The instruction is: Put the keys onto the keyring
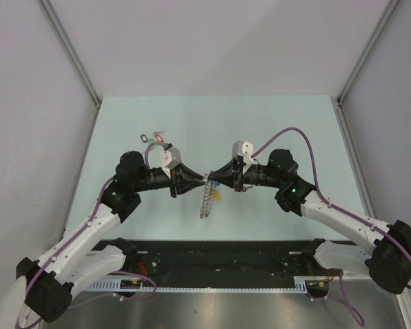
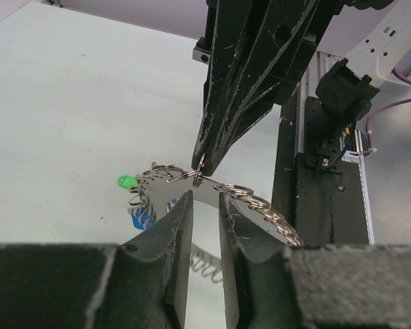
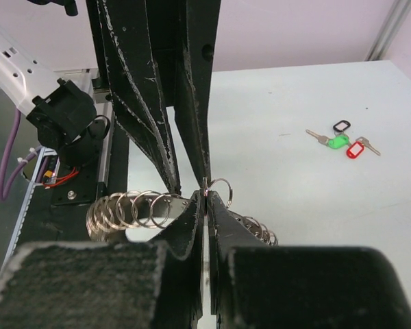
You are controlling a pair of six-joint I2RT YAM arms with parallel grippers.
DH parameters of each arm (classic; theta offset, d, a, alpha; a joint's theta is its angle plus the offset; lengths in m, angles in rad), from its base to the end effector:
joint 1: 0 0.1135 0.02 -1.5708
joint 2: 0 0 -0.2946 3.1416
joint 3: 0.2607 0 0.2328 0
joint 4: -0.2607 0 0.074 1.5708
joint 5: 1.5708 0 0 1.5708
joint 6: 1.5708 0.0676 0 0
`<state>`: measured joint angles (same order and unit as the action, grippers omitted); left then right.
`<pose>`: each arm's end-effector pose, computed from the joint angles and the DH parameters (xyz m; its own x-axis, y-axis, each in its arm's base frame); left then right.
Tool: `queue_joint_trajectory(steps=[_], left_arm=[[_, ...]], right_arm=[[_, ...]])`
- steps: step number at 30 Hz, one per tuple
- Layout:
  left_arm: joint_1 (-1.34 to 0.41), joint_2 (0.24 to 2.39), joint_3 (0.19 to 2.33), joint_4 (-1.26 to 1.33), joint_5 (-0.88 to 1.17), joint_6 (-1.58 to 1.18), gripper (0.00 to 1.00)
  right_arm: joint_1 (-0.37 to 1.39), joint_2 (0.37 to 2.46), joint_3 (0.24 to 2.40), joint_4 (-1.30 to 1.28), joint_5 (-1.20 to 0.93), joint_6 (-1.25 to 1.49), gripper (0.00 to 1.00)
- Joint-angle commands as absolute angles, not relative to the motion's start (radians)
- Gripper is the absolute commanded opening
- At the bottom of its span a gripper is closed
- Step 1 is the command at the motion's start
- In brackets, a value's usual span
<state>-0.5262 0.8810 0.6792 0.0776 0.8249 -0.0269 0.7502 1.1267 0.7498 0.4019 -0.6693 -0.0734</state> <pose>0.1341 -0.1353 0.3396 -0.1332 0.0563 -0.9895 0.9678 0.2224 -0.1176 0.1555 0.2022 0.3557 0.0907 0.0059 -0.9959 -0.9844 0.1517 -0.0888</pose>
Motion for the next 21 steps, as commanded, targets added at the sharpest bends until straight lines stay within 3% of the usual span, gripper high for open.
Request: queue_joint_trajectory(steps=[1, 9, 21], left_arm=[[-0.532, 0.877, 0.681, 0.097, 0.859, -0.054, 0.23], [-0.534, 0.882, 0.684, 0.100, 0.884, -0.057, 0.22], [-0.534, 0.902, 0.676, 0.161, 0.868, -0.112, 0.30]], right_arm=[[0.758, 1.111, 0.759, 0.472, -0.643, -0.089, 0.00], [0.764, 1.106, 0.758, 0.466, -0.649, -0.097, 0.00], [0.778, 1.112, 0.758, 0.469, -0.684, -0.107, 0.00]])
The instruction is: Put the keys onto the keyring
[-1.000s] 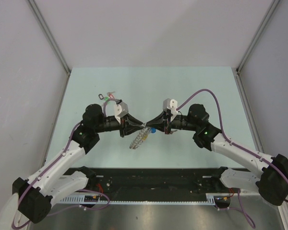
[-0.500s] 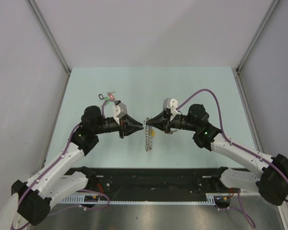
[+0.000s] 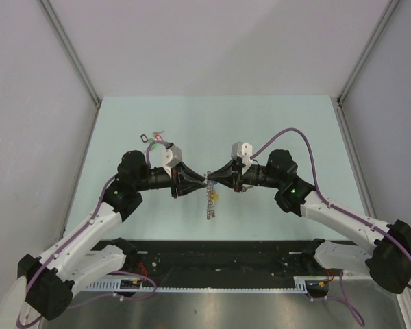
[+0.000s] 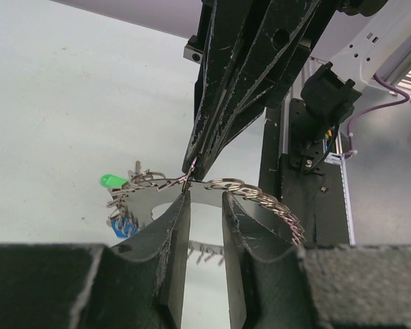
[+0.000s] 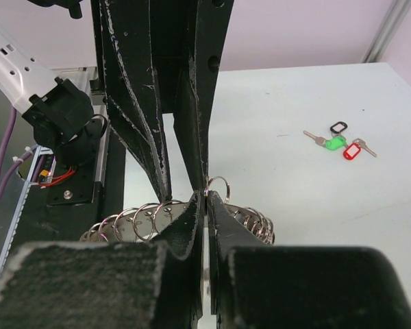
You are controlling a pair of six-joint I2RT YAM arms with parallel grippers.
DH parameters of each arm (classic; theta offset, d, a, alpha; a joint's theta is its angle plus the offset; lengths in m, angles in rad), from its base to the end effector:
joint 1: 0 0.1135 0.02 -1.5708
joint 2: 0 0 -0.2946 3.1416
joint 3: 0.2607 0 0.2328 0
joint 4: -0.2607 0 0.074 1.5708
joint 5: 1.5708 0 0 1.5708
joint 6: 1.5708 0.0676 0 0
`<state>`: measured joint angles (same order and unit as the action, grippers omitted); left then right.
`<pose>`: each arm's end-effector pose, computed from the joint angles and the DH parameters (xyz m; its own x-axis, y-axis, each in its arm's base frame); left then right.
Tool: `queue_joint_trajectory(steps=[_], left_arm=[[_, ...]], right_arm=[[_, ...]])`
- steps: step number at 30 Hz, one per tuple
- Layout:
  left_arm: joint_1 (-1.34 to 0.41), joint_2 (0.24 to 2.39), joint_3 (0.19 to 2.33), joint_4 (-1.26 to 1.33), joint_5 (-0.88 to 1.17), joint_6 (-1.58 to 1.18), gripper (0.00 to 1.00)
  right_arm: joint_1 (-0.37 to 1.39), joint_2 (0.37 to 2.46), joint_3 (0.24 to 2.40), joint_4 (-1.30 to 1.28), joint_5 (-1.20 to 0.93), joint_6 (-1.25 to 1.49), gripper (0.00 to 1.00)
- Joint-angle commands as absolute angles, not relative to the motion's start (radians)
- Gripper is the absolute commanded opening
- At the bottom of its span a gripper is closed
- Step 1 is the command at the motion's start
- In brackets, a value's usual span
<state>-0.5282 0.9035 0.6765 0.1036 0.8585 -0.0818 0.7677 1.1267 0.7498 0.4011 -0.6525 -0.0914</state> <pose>0.1363 -0.1388 0.3382 -0.1859 0.0466 -0.9815 0.9662 0.1904 -0.1739 0.1531 0.2048 0.3556 0.1076 0.0030 -0.9942 -0.9828 0.1511 -0.1059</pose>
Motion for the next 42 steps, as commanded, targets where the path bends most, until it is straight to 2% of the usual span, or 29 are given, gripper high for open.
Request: queue_joint_trajectory(steps=[1, 15, 25, 35, 42], left_arm=[[-0.532, 0.899, 0.675, 0.163, 0.868, -0.113, 0.31], [-0.522, 0.862, 0.637, 0.271, 0.908, -0.179, 0.31], [-0.509, 0.836, 0.620, 0.328, 0.991, -0.178, 0.35], [-0.505, 0.839, 0.609, 0.376, 0.977, -0.173, 0.41], [-0.503, 0.836, 0.614, 0.321, 0.913, -0.138, 0.43]], right_arm=[[0.778, 1.109, 0.758, 0.469, -0.687, -0.109, 0.00], [0.776, 1.114, 0.758, 0.443, -0.755, -0.127, 0.00], [0.775, 1.097, 0.758, 0.417, -0.788, -0.138, 0.00], [0.773, 1.097, 0.758, 0.405, -0.802, -0.156, 0.00], [0.770, 1.091, 0.758, 0.417, -0.787, -0.143, 0.00]])
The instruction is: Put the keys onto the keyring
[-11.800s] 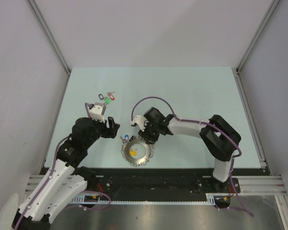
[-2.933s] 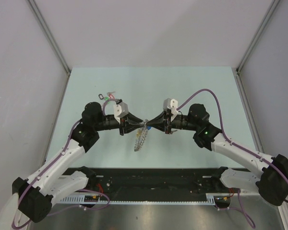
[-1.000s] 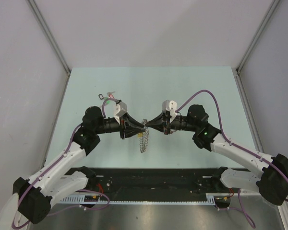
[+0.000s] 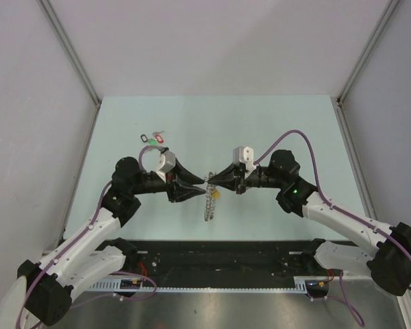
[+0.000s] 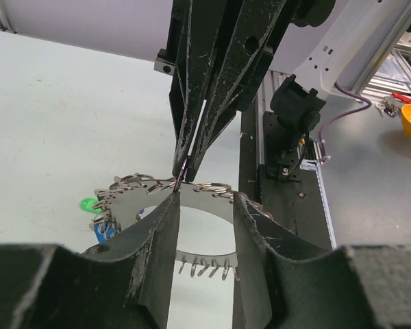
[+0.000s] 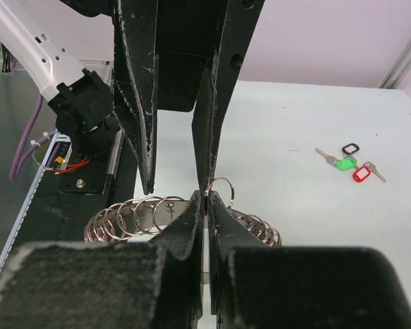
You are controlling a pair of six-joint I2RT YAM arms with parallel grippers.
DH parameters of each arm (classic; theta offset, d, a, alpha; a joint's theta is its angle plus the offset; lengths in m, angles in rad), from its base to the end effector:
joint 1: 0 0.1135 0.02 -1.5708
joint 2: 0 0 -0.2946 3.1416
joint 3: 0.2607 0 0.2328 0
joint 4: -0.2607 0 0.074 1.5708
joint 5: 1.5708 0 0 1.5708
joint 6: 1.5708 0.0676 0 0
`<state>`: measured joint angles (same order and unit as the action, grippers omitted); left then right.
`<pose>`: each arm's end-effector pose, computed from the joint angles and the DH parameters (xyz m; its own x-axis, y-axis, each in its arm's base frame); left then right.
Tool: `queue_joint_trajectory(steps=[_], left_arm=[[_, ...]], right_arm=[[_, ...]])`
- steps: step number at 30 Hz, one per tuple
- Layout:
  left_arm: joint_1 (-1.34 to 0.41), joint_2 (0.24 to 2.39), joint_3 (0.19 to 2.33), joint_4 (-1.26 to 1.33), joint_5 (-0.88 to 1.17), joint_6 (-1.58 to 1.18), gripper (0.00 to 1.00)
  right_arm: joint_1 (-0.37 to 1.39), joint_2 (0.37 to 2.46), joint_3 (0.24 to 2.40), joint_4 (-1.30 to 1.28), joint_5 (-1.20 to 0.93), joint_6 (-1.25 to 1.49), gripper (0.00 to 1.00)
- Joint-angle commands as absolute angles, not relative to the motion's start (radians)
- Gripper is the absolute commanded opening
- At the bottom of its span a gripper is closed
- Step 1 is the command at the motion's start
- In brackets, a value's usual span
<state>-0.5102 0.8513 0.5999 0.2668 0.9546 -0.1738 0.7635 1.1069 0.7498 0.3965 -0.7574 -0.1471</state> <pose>0.1229 -0.1320 0.3390 -0.1587 -0.0257 -0.9870 0.9816 0.1029 -0.1605 0.1434 0.2015 0.3594 0.1745 0.0196 -0.9845 -0.9834 0.0537 -0.1732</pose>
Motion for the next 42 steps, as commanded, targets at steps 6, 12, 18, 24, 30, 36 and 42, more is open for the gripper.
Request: queue_joint_trajectory(steps=[6, 12, 18, 24, 30, 36, 42], left_arm=[[-0.503, 0.856, 0.627, 0.293, 0.910, -0.132, 0.42], [-0.503, 0.864, 0.649, 0.212, 0.885, -0.095, 0.40], [-0.503, 0.871, 0.661, 0.172, 0.890, -0.078, 0.39], [-0.503, 0.876, 0.638, 0.268, 0.945, -0.143, 0.39], [-0.503, 0.882, 0.621, 0.351, 0.966, -0.190, 0.34], [-0.503, 0.890, 0.623, 0.359, 0.974, -0.202, 0.28], [-0.503, 0.894, 0.627, 0.347, 0.974, -0.195, 0.26]], right_arm=[[0.773, 1.091, 0.759, 0.416, -0.772, -0.143, 0.00], [0.775, 1.074, 0.759, 0.402, -0.727, -0.147, 0.00], [0.776, 1.066, 0.755, 0.403, -0.710, -0.141, 0.00], [0.779, 1.065, 0.752, 0.405, -0.719, -0.143, 0.00], [0.787, 1.072, 0.753, 0.413, -0.724, -0.141, 0.00], [0.788, 1.071, 0.753, 0.417, -0.726, -0.138, 0.00], [0.792, 1.068, 0.752, 0.423, -0.732, -0.135, 0.00]])
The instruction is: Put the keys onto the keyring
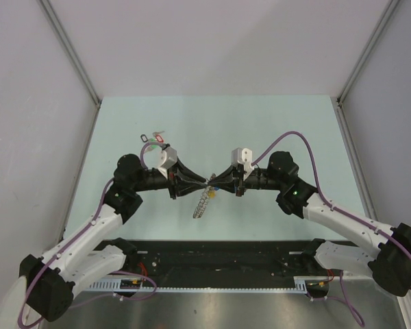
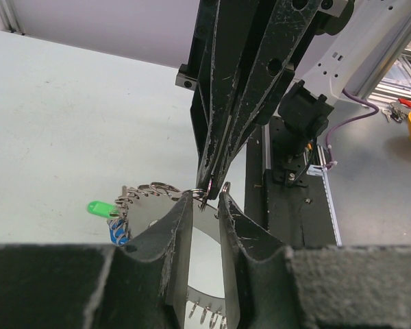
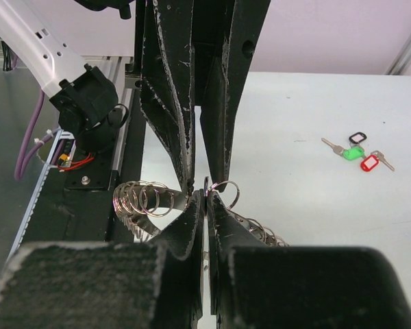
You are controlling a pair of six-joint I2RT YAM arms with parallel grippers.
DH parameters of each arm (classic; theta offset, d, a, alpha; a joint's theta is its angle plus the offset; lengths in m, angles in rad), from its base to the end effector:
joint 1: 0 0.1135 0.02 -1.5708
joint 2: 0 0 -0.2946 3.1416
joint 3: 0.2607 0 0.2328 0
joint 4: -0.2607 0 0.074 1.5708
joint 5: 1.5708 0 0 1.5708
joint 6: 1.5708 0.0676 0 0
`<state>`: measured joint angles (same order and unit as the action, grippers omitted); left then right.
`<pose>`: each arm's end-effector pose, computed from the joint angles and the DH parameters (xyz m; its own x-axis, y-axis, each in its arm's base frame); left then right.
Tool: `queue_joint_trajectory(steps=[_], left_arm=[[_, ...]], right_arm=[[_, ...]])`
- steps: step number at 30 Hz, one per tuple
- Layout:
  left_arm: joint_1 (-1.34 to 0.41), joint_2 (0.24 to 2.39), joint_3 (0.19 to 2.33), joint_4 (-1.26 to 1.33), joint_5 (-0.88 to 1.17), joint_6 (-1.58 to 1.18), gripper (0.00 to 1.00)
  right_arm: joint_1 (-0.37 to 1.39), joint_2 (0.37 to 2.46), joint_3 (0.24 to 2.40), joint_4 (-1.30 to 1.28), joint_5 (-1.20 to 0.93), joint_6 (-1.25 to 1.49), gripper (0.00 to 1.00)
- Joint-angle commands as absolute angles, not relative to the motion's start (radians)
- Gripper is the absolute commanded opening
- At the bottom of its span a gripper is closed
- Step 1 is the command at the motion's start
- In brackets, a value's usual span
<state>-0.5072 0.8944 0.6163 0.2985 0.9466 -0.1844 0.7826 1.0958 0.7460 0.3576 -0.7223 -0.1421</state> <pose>0.1323 -0.1363 0.3415 -0.1645 -0.0312 -0.9859 0.9795 0.1130 -0.1670 0.1400 0.2022 0.3557 0.1468 -0.0039 -0.9892 -0.9870 0.0660 -0.1467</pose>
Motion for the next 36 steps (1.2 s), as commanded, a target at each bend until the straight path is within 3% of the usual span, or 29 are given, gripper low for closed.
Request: queue_joint_trajectory(steps=[1, 4, 7, 10, 15, 24, 36], left_arm=[[-0.502, 0.894, 0.629, 0.339, 0.973, -0.192, 0.26], [-0.502, 0.891, 0.629, 0.334, 0.985, -0.192, 0.26], [-0.503, 0.882, 0.627, 0.334, 0.989, -0.192, 0.36], [-0.502, 0.874, 0.624, 0.341, 0.997, -0.201, 0.38], [-0.489, 0.884, 0.621, 0.377, 1.031, -0.236, 0.23], [-0.471, 0.902, 0.624, 0.393, 1.057, -0.279, 0.30], [-0.474, 0.917, 0.655, 0.262, 1.005, -0.196, 0.24]], right_arm=[[0.792, 1.066, 0.752, 0.423, -0.735, -0.135, 0.00], [0.790, 1.065, 0.752, 0.419, -0.732, -0.137, 0.00], [0.790, 1.063, 0.752, 0.416, -0.729, -0.137, 0.00], [0.788, 1.058, 0.752, 0.414, -0.727, -0.137, 0.00], [0.790, 1.052, 0.752, 0.407, -0.730, -0.140, 0.00], [0.793, 1.052, 0.752, 0.410, -0.735, -0.140, 0.00], [0.798, 1.052, 0.755, 0.425, -0.736, -0.135, 0.00]])
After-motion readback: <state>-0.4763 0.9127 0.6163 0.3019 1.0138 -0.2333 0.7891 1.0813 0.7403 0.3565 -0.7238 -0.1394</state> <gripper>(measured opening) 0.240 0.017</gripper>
